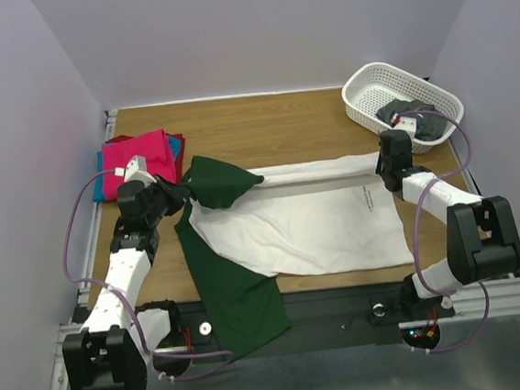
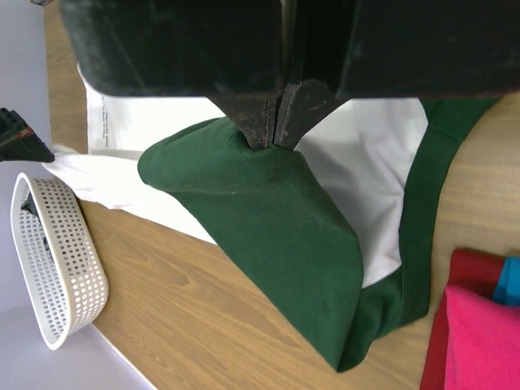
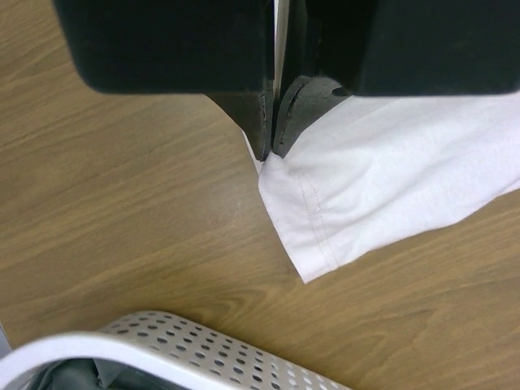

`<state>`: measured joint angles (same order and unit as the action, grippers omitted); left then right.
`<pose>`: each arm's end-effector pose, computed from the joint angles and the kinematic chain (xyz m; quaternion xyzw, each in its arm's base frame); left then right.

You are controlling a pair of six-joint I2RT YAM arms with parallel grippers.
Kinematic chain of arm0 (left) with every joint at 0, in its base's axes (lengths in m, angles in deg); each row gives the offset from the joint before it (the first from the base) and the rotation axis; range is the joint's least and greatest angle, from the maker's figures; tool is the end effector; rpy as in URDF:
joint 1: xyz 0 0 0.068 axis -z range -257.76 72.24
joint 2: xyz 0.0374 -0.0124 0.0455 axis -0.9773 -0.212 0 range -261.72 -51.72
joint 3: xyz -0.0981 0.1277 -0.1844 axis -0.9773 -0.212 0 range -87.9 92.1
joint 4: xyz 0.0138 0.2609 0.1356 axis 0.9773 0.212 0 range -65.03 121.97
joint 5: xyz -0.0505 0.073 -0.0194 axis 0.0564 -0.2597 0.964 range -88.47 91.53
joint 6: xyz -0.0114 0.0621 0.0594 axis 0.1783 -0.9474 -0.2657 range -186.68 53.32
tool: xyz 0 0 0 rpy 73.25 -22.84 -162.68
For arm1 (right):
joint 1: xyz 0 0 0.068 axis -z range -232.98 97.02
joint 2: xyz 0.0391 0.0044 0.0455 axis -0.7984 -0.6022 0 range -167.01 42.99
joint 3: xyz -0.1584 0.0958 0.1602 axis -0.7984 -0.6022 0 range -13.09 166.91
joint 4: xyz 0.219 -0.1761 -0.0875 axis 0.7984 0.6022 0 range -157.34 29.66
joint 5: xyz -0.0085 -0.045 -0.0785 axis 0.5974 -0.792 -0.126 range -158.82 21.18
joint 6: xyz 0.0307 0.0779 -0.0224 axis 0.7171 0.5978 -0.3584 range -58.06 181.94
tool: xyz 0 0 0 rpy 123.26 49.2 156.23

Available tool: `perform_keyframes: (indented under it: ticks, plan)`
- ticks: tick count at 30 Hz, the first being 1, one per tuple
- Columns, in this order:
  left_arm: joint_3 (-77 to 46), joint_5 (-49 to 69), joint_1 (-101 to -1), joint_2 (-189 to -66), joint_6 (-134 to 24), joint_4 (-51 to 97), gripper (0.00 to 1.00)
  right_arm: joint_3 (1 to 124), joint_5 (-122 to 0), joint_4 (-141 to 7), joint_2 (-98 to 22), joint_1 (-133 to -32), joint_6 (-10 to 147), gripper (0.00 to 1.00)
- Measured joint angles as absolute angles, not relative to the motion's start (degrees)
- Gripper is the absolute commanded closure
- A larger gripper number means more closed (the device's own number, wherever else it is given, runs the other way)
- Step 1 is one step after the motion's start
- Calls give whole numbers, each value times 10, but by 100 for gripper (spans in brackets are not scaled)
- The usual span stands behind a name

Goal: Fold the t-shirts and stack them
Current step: Fold the tshirt

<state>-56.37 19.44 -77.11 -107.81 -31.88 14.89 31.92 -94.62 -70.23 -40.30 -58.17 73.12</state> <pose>0.3104 -0.0271 0.2100 -0.1381 0.7745 -0.3014 0.5387 0.3674 -0.0001 0.1377 0.1474 0.8596 -0.1326 0.4709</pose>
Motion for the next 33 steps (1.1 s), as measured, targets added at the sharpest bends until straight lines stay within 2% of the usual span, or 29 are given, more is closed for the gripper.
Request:
perform_keyframes:
  ticks: [1,2,3,5,6,9,14,20,25,33]
  plan:
    - [-566,195,-771,-1071,-318,159,70,315,-949,-699,-401,-582,735,88]
    - [-569,195,-771,-1064,-317,166,51,312,-950,-697,-399,-582,736,60]
    - [-571,195,-771,-1059,-316,171,40,307,-952,-689,-396,-582,741,45]
    - [-575,194,-771,-1033,-310,193,21,294,-958,-677,-384,-582,749,22]
    - [-575,195,-771,-1019,-312,201,18,290,-959,-671,-377,-582,754,19]
    - [-571,192,-771,-972,-311,233,12,276,-961,-643,-332,-581,758,13]
    - [-523,189,-771,-952,-313,255,9,284,-958,-634,-265,-580,760,15]
    - [-493,194,-767,-1059,-314,179,8,355,-927,-635,-368,-578,771,22]
    - [-475,178,-759,-1171,-319,145,9,382,-876,-633,-445,-575,781,22]
    - [-439,142,-755,-1296,-324,90,14,399,-848,-635,-499,-556,789,20]
